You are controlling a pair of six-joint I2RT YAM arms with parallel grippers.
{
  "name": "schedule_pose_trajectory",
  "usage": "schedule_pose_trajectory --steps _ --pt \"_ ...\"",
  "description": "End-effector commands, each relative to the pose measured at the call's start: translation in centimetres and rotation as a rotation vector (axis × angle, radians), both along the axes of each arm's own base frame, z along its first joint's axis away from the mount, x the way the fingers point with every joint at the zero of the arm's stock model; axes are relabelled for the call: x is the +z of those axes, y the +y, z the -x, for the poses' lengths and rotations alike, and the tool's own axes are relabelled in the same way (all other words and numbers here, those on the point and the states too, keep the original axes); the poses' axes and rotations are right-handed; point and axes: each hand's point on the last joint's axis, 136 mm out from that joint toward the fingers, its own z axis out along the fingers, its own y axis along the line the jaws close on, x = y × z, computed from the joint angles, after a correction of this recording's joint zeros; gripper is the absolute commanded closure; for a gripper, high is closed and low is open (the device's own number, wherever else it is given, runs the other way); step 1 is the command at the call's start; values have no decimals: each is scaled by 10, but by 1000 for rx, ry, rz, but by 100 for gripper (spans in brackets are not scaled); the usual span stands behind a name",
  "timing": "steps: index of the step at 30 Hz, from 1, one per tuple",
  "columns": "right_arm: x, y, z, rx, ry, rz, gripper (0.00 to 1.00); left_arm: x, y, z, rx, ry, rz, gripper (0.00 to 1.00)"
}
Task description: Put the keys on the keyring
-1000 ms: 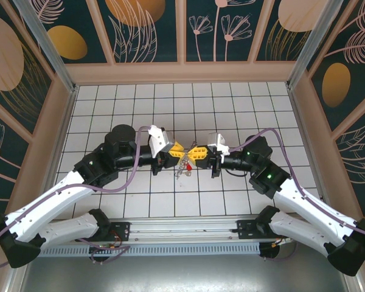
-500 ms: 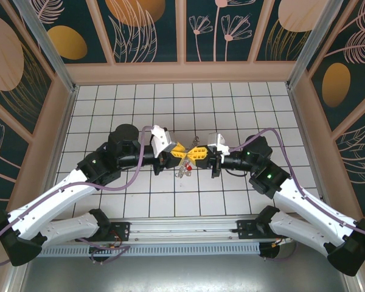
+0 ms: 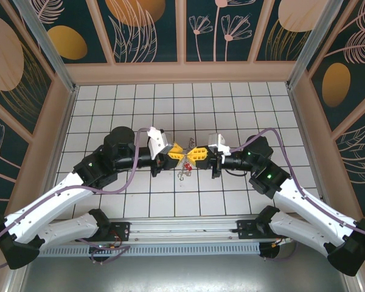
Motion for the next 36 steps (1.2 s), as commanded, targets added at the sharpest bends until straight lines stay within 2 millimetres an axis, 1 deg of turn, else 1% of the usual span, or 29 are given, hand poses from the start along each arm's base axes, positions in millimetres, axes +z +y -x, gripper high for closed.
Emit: schedule_pose_trajectory --steps 1,6,10,11,17,19,20,23,25,27,31,36 --pt "37 -5 17 57 -86 -99 100 -5 -1 -1 -1 13 7 79" --pt "37 -6 17 55 -86 -95 100 -7 -3 -1 -5 14 4 81" --pt "37 -6 17 56 -89 -98 100 -8 -3 -1 -8 18 4 95" --pt "37 -6 17 56 -88 -97 100 -8 -3 -1 -6 17 4 99" --pt "31 -5 11 30 -76 -73 100 1 1 -3 16 -16 13 100" --pt "27 -5 5 -10 -66 -44 100 -3 4 -5 32 -23 -9 100" --pt "23 -6 0 -40 -62 -16 95 3 5 -6 38 -37 -17 100" --pt "9 -8 -11 -106 -56 87 73 -7 5 -11 45 -34 -99 100" --pt "2 -10 -15 -131 -57 147 68 -16 5 -16 54 -30 -156 100" --pt "-5 -12 -18 -153 -57 198 66 -21 5 -19 57 -31 -200 100" --pt "-19 -13 -22 -176 -52 268 65 -28 5 -23 54 -39 -263 100" --pt "-26 -10 -26 -178 -47 288 66 -26 3 -22 32 -43 -278 100"
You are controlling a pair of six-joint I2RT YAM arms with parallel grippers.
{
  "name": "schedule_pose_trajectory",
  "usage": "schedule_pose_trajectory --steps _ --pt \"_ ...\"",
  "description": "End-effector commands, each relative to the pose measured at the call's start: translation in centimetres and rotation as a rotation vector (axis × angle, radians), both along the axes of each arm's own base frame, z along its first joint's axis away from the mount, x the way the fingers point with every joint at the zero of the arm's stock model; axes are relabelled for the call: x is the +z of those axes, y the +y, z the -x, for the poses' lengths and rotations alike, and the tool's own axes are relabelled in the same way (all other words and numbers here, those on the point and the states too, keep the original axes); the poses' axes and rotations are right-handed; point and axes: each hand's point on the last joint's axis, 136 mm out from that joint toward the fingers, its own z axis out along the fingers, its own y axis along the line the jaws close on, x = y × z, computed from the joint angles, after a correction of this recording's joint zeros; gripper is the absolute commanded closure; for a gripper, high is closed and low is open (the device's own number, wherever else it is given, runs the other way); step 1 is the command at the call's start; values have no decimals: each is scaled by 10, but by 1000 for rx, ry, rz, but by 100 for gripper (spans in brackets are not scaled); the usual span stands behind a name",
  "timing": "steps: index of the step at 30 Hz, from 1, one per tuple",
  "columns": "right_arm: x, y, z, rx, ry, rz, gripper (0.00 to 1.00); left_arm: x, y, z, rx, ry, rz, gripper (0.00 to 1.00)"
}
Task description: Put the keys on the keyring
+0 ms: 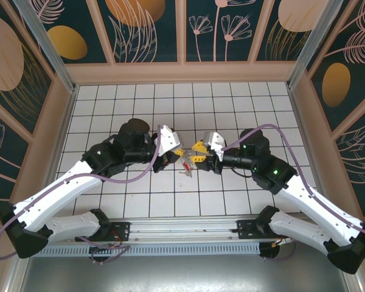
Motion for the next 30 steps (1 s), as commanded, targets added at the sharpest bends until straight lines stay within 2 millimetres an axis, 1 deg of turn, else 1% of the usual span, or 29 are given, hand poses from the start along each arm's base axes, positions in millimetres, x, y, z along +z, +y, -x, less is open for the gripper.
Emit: schedule_pose_trajectory --steps 1,4,12,23,26,30 --pt "-3 0 -3 -12 -22 36 66 13 1 2 -24 -38 -4 100" --pt "-8 2 -6 -13 -19 48 67 14 0 3 -35 -35 3 100" --pt "-6 6 -9 -14 -31 35 67 11 -5 7 -70 -14 0 100" --pt "-11 13 -9 17 -20 33 67 20 -8 15 -103 -8 35 100" --pt "-12 15 -10 22 -20 33 69 21 -10 16 -111 -3 44 100" --pt "-11 16 -10 29 -23 25 73 21 -11 16 -115 -2 46 100"
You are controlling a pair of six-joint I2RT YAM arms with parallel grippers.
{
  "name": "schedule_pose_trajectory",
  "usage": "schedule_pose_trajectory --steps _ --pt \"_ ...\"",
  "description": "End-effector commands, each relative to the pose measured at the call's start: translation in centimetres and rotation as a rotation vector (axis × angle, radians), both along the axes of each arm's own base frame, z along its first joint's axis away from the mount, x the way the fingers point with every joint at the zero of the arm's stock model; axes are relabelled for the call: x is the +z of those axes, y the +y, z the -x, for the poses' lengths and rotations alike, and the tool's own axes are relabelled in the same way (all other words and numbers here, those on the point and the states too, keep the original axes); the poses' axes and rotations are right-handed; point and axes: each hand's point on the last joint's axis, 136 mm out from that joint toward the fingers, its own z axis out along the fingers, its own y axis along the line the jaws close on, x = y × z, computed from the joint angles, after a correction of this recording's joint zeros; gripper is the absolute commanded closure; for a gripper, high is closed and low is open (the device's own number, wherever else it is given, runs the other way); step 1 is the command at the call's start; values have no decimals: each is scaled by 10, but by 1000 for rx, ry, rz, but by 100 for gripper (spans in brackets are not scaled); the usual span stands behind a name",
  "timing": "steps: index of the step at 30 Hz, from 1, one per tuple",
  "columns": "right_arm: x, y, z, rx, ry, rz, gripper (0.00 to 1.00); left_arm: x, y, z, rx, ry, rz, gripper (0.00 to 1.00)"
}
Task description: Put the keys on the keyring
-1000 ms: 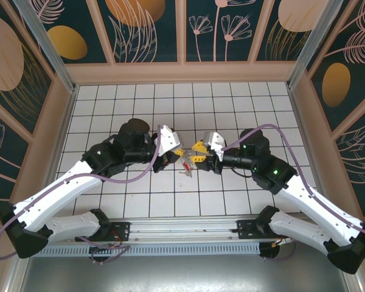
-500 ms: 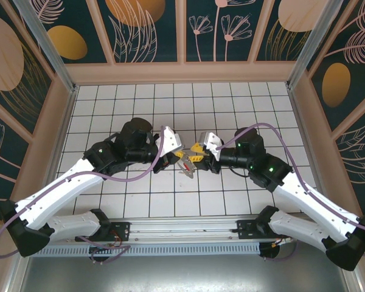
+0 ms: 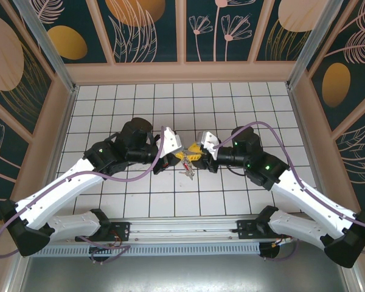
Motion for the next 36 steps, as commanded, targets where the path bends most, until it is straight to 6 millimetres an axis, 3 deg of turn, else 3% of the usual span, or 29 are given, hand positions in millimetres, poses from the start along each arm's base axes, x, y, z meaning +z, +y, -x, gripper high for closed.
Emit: schedule_pose_trajectory --steps 1,14,21,29,33,36 --pt "10 6 2 31 -41 -30 75 27 -8 5 -49 -36 73 100" --pt "1 9 4 58 -25 -3 72 36 -9 5 -42 -50 117 100" --pt "4 9 2 54 -45 -7 99 33 -10 5 -40 -40 115 100" --pt "16 5 8 62 -86 -55 100 38 -10 8 -40 -26 150 100" --pt "31 3 21 107 -98 -123 100 40 -9 11 -38 -24 179 87" --pt "35 4 26 137 -94 -137 100 37 -8 11 -37 -19 177 85"
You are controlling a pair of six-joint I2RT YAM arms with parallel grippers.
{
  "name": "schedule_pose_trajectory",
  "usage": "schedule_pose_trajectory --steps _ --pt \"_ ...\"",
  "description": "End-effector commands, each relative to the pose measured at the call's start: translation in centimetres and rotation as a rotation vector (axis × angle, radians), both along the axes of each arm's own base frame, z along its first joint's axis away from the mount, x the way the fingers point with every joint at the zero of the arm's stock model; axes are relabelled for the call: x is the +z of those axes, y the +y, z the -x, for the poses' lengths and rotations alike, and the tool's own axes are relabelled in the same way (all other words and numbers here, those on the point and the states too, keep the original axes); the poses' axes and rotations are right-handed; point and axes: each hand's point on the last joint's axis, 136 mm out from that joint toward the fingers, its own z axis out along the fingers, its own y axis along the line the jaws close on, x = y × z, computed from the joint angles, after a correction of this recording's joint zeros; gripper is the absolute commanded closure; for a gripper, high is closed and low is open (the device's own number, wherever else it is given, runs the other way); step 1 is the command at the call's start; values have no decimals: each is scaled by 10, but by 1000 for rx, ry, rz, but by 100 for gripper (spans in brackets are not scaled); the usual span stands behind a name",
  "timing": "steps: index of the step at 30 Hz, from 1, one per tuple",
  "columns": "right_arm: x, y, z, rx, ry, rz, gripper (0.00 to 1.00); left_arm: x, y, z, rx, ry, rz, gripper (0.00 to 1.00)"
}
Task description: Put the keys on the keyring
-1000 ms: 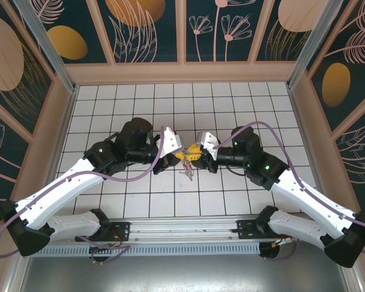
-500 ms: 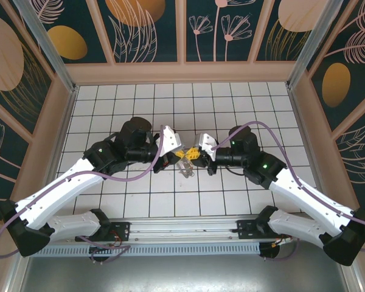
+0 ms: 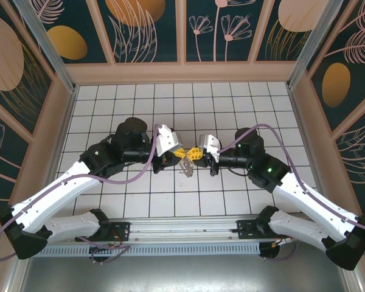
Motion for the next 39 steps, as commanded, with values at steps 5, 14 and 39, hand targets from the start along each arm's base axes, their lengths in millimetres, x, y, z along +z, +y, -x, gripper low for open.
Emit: schedule_pose_trajectory --steps 5,14,39 --pt "27 3 16 88 -34 -97 100 11 -5 6 -30 -14 70 83" --pt "35 -1 23 96 -37 -128 100 12 1 9 -16 -30 88 76" --pt "44 -1 25 106 -37 -151 100 23 5 16 -37 -47 121 73"
